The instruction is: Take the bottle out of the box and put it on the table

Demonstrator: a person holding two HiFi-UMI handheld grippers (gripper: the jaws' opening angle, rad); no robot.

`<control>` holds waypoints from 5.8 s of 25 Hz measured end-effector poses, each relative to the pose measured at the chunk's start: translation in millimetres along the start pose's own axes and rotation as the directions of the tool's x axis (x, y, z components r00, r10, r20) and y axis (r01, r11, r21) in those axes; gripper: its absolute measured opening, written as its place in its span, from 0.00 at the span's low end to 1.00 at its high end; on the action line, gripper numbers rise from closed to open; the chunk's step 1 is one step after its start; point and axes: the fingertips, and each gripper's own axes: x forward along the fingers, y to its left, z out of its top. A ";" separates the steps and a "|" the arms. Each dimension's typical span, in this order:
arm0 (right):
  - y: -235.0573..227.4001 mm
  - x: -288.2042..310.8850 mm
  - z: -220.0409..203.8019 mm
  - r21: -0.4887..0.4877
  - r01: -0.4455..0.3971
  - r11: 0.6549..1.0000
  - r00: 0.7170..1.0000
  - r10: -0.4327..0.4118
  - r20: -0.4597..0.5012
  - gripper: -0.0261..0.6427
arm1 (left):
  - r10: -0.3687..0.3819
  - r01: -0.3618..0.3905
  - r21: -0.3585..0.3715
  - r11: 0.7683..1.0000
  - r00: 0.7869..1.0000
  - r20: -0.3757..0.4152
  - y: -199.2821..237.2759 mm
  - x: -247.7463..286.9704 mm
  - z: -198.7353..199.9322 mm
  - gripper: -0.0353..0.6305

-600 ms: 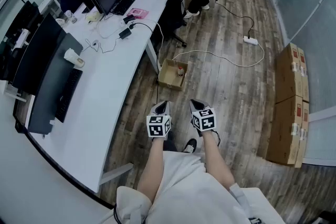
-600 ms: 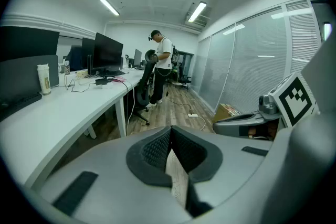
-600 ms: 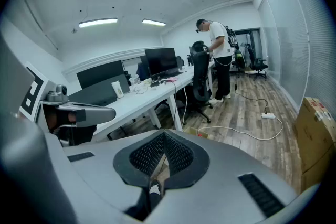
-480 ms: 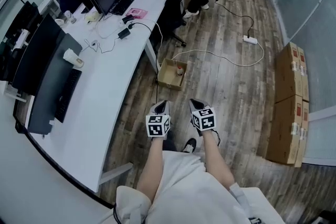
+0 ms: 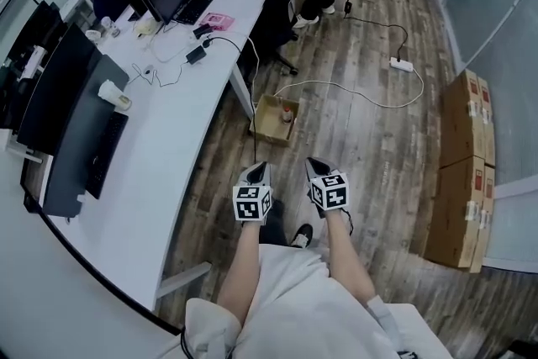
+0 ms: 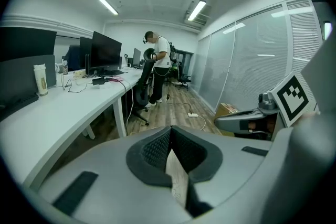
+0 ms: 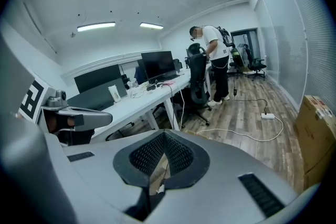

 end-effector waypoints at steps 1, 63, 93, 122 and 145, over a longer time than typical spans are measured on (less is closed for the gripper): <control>-1.4 2.6 2.5 0.003 -0.001 1.000 1.000 0.001 0.003 0.10 | 0.000 0.000 -0.002 1.000 1.000 -0.001 2.9 2.5 1.2 0.07; -86.4 353.0 196.4 -0.142 -0.081 0.987 0.983 0.055 -0.177 0.10 | 0.048 -0.045 -0.121 0.992 0.999 0.022 274.4 253.1 153.5 0.07; -225.2 513.4 91.3 -0.141 -0.315 0.939 0.855 0.216 -0.472 0.10 | 0.096 -0.140 -0.189 0.972 0.969 -0.227 256.5 438.1 55.8 0.08; -319.0 651.6 -140.1 -0.154 -0.375 0.914 0.768 0.214 -0.604 0.20 | 0.002 -0.048 -0.139 0.989 0.951 -0.310 267.6 620.9 -152.3 0.08; -320.2 756.3 -246.3 -0.329 -0.409 0.851 0.763 0.121 -0.635 0.37 | -0.071 0.041 -0.107 0.993 0.954 -0.292 283.6 678.9 -237.5 0.08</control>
